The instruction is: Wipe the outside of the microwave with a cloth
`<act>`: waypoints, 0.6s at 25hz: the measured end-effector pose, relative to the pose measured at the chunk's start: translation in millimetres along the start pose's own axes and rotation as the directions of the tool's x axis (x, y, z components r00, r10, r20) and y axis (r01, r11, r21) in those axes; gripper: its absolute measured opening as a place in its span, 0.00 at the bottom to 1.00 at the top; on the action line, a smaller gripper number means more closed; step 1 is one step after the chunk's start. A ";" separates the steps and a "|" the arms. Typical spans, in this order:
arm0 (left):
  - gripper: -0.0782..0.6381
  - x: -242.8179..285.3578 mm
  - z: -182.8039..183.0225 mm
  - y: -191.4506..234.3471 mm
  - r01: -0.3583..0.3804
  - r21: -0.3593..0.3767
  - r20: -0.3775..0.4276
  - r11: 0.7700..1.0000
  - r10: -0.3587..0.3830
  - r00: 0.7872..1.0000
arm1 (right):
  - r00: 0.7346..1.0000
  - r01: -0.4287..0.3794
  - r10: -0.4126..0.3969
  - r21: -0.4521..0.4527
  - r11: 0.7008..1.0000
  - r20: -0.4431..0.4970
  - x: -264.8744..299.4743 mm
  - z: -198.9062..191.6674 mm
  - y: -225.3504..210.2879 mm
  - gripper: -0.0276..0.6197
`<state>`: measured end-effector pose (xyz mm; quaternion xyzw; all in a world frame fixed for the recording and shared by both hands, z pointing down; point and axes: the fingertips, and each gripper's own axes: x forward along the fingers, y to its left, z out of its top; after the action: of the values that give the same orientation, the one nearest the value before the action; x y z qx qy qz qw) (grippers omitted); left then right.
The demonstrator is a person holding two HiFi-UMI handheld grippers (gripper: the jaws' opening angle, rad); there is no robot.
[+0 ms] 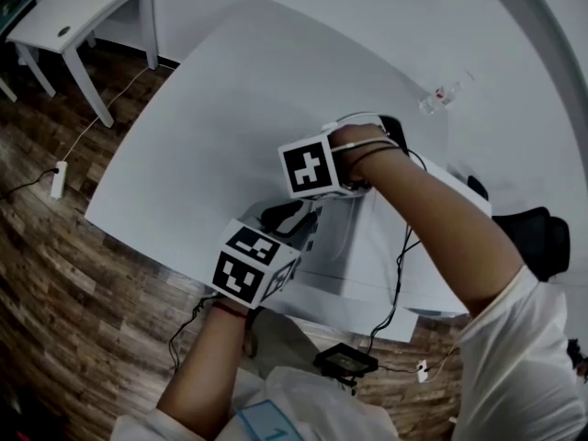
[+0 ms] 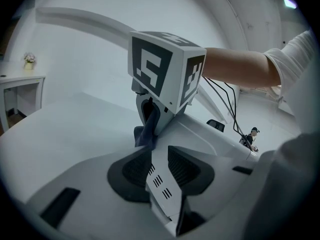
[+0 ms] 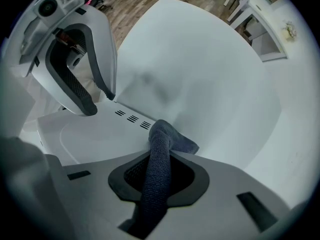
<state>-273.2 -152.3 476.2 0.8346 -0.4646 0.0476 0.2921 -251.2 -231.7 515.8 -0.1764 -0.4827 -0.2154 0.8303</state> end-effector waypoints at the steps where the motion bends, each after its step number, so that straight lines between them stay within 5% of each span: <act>1: 0.25 0.6 -2.0 0.0 0.002 -0.001 -0.004 1.000 -0.002 1.000 | 1.000 0.001 -0.001 0.001 1.000 -0.004 0.3 0.5 0.5 0.16; 15: 0.25 -12.8 -16.5 -2.1 0.002 0.003 -0.021 1.000 -0.002 1.000 | 1.000 -0.017 0.017 -0.002 1.000 -0.010 -1.7 15.3 33.4 0.16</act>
<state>-275.6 -133.1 484.4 0.8349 -0.4607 0.0570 0.2957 -245.4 -195.5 518.7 -0.1802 -0.4768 -0.2097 0.8344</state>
